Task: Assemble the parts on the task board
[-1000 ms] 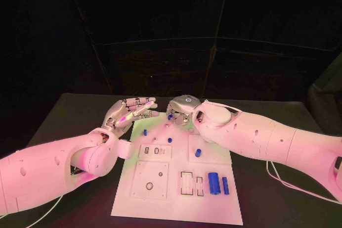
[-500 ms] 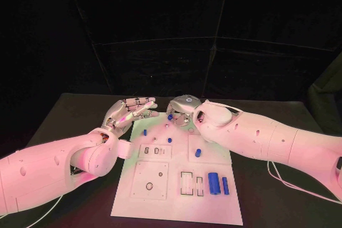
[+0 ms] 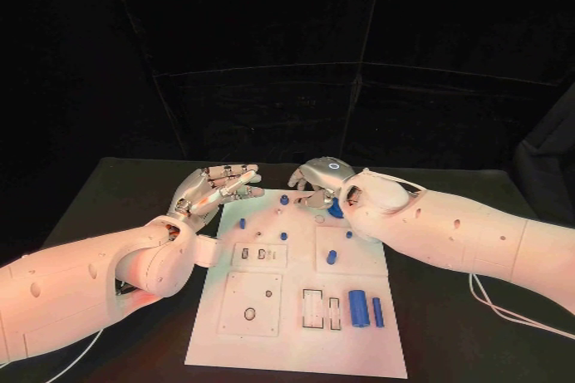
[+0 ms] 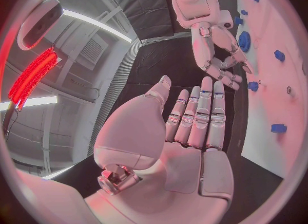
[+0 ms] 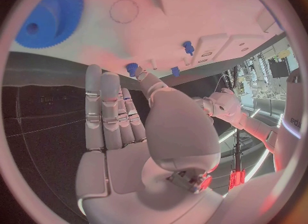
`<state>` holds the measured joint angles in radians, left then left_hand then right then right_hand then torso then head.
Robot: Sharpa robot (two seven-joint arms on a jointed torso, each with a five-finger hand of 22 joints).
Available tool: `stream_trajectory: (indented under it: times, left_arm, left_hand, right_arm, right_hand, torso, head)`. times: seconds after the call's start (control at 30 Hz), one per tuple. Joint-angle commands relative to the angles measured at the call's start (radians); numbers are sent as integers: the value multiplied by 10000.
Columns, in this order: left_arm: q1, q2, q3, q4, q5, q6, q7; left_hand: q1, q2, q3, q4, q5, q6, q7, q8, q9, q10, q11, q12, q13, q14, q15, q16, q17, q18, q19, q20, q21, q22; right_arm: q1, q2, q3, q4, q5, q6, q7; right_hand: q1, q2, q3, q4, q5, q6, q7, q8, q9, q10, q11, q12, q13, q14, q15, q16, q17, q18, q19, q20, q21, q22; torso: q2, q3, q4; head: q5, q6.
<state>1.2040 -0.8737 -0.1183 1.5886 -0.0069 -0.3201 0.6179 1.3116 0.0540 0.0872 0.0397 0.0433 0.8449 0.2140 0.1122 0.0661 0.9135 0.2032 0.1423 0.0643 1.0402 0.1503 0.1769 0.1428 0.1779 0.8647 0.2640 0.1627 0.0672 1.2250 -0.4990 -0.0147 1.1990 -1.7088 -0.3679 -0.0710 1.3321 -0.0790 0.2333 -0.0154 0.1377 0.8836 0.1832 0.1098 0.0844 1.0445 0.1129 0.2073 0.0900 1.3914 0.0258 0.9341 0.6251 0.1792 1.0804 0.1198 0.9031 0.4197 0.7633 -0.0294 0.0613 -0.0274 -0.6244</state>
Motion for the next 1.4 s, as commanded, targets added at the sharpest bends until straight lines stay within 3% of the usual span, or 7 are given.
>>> stream_trajectory:
  times: [0.03, 0.23, 0.37, 0.4, 0.6, 0.87, 1.4]
  left_arm:
    - [17, 13, 9, -34, 62, 180, 13]
    - [15, -14, 7, -68, 119, 185, 9]
    - [14, -14, 6, -85, 129, 191, 8]
    - [13, -13, 6, -90, 131, 191, 6]
    - [11, 18, 5, -123, 135, 214, -6]
    - [9, 52, 4, -166, 136, 235, -19]
    - [5, 76, 4, -221, 136, 270, -53]
  left_hand:
    - [-69, 27, 11, -73, 38, -60, 399, -52, -14, -58, -7, -70, -11, 57, 17, -44, 12, 53, 72, 10, -69, -14]
    - [-69, 29, 12, -74, 38, -60, 399, -52, -13, -59, -8, -71, -11, 58, 18, -45, 12, 53, 73, 10, -70, -14]
    - [-70, 30, 13, -75, 38, -59, 397, -52, -13, -59, -8, -71, -10, 59, 18, -46, 12, 53, 74, 11, -72, -14]
    - [-70, 30, 13, -75, 38, -59, 397, -52, -13, -59, -8, -71, -10, 59, 18, -46, 12, 53, 74, 11, -72, -14]
    - [-69, 35, 16, -78, 38, -54, 394, -50, -11, -57, -10, -71, -9, 62, 17, -48, 13, 53, 77, 11, -75, -14]
    - [-69, 35, 16, -78, 38, -54, 394, -50, -11, -57, -10, -71, -9, 62, 17, -48, 13, 53, 77, 11, -75, -14]
    - [-69, 35, 16, -78, 38, -54, 394, -50, -11, -57, -10, -71, -9, 62, 17, -48, 13, 53, 77, 11, -75, -14]
  right_arm:
    - [20, -648, 12, 606, 1163, -817, -351]
    - [20, -2022, 142, 1704, 2240, 37, -1129]
    - [20, -2549, 174, 2034, 2690, 699, -1517]
    - [20, -2633, 179, 2068, 2757, 854, -1599]
    - [21, -2766, 191, 2031, 2795, 1619, -1912]
    - [19, -2493, 192, 1698, 2262, 2071, -2019]
    - [16, -2150, 190, 1455, 1643, 1893, -1965]
  right_hand:
    - [-165, 66, 27, 180, 150, 411, -92, 154, 38, 951, -198, 457, 145, 484, -168, 1038, 1295, 84, 276, -74, 218, 95]
    - [-830, -519, -600, 723, 504, 610, -476, 179, -32, 2846, -682, 2252, 1243, 1106, -583, 3032, 3944, -178, 1367, -447, 1622, 1865]
    - [-948, -604, -1414, 1284, 936, 394, -482, 159, -113, 2438, -698, 4054, 2877, 1193, -593, 3882, 5083, -328, 1684, -512, 2321, 2817]
    - [-778, -446, -1684, 1521, 1120, 313, -468, 175, -126, 2135, -674, 4933, 3824, 1178, -597, 4052, 5307, -398, 1673, -428, 2442, 2955]
    - [-225, -520, -2594, 2282, 1239, 5, -335, 243, -142, 1725, -544, 6996, 6244, 1207, -475, 4513, 5996, -393, 1675, -367, 2815, 3423]
    - [82, -423, -2764, 2530, 1517, 50, -348, 392, -119, 2019, -546, 8085, 7583, 1254, -462, 4759, 6395, -434, 1746, -352, 3056, 3770]
    - [562, -56, -2688, 2362, 1651, 284, -412, 606, -102, 2349, -604, 8997, 8773, 1320, -501, 5027, 6848, -504, 1876, -379, 3369, 4250]
  torso:
    - [-26, 11, -63]
    - [-59, 41, -192]
    - [-63, 76, -224]
    - [-57, 72, -215]
    - [-45, 35, -166]
    - [-30, 31, -169]
    - [-39, 35, -184]
  head:
    - [-21, 27]
    - [-27, 52]
    - [-6, 64]
    - [-11, 70]
    - [-105, 62]
    - [-124, 30]
    - [-112, -20]
